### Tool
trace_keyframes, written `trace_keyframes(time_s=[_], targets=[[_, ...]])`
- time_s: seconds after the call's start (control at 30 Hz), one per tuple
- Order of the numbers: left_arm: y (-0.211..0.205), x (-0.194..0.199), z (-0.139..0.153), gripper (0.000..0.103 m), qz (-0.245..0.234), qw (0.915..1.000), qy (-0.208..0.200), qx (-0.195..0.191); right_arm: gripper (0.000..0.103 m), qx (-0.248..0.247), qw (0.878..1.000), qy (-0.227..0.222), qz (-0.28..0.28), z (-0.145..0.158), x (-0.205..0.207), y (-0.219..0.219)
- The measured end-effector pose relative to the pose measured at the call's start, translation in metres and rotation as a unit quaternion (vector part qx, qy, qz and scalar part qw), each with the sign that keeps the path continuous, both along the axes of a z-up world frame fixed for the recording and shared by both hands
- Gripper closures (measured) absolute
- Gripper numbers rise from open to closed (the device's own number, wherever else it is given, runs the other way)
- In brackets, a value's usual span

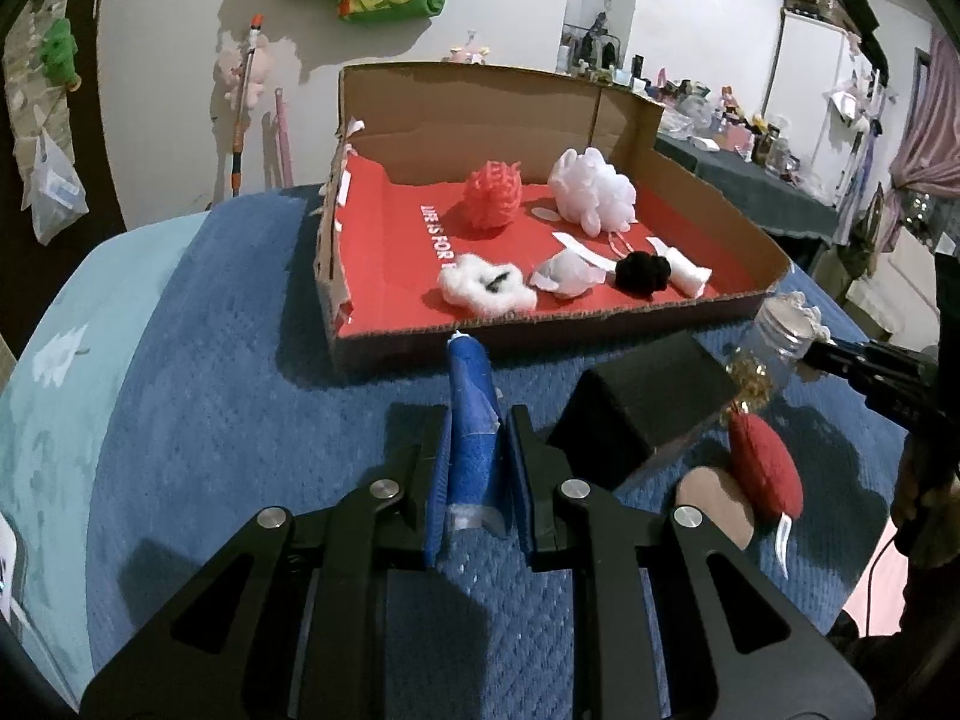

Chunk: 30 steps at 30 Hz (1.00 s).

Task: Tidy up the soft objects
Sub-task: 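Carry the blue roll and white rope up and into the red box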

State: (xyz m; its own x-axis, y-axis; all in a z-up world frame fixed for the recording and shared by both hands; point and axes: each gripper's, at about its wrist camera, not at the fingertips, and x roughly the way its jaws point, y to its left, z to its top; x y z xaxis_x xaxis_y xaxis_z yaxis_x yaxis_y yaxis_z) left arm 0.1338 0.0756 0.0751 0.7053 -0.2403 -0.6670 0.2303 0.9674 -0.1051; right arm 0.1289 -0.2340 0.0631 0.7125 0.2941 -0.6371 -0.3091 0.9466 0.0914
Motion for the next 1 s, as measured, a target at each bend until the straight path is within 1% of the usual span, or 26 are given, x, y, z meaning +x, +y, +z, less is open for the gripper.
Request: trace_keyframes(time_s=[0.4,0.6,0.77,1.0], targets=[[-0.007,0.025,0.024,0.086,-0.018,0.9997,-0.015,0.003,0.087,-0.008,1.0,-0.012,0.015,0.021,0.027,0.005],[-0.014,0.05,0.036,0.086,-0.042,0.9989,-0.013,-0.012,0.087,0.003,1.0,-0.012,0.026,0.031,0.049,0.008],[-0.028,0.076,0.042,0.086,-0.069,0.9974,-0.003,-0.02,0.087,0.012,0.999,-0.008,0.043,0.039,0.071,0.013],[-0.051,0.12,0.037,0.086,-0.105,0.994,0.027,-0.015,0.087,0.016,0.997,0.022,0.067,0.041,0.116,0.028]])
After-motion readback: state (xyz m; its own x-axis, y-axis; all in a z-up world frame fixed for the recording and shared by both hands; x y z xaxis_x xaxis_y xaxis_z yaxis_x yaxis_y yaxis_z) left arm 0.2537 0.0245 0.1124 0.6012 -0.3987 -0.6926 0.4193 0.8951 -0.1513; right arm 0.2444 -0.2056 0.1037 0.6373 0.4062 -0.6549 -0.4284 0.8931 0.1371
